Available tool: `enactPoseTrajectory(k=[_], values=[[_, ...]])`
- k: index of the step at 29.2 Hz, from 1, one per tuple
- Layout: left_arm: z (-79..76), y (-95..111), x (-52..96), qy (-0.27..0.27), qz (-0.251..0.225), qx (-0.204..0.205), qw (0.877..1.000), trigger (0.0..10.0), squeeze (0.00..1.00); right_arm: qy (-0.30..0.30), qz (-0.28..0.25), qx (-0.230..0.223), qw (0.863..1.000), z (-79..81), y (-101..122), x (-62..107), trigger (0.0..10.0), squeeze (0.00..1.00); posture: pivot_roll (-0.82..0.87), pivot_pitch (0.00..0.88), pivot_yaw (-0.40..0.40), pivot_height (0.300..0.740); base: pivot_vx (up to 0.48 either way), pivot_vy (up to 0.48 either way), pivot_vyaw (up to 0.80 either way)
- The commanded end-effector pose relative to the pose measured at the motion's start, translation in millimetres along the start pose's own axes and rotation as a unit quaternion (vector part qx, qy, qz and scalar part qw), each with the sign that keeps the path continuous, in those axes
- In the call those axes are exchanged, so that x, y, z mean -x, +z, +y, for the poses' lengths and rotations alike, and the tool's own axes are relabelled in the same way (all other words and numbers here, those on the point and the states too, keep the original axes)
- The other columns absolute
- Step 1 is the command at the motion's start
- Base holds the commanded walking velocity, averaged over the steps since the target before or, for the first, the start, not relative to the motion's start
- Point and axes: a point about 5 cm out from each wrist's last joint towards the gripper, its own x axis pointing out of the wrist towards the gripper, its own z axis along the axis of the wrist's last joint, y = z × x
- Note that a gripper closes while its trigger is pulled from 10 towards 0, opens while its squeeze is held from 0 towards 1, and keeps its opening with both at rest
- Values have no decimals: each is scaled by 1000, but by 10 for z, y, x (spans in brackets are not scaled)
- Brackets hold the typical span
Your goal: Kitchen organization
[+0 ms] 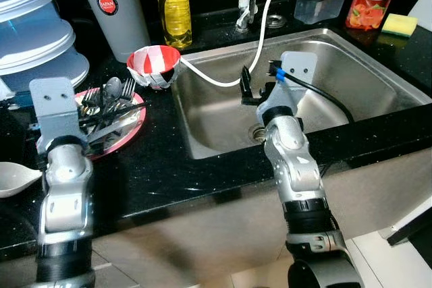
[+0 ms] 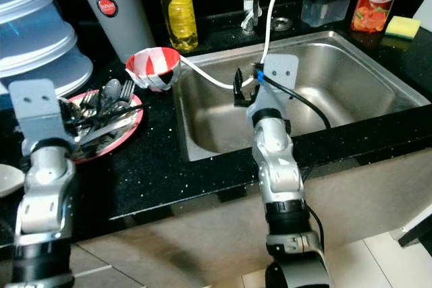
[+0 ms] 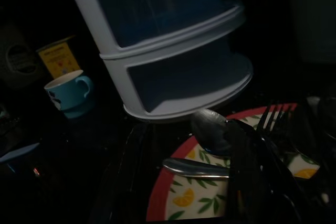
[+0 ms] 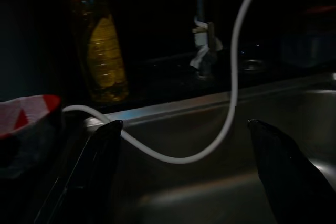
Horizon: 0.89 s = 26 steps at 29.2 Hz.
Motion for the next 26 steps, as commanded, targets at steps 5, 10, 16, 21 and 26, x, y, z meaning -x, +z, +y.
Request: enactPoseTrajectory(k=[5,10,16,21,26], values=[[-29,-72,139,-25,-1,10,1000,10000,0,28,16,-2,999,94,-79,1,10000,0,100,0,49,740,0,0,0],[-100,-81,177,-33,2,17,999,10000,0,31,17,-10,999,145,-90,-15,10000,0,103,0,44,740,0,0,0],[-155,-65,154,-42,-3,26,999,10000,0,39,17,-10,999,193,-84,-3,10000,0,66,0,54,740,0,0,0],[-246,-80,166,-56,1,35,998,10000,0,30,15,-7,999,150,-60,9,10000,0,40,0,50,740,0,0,0],[-306,-63,207,-58,5,43,997,10000,0,32,23,0,999,114,-94,60,10000,0,46,0,39,740,0,0,0]])
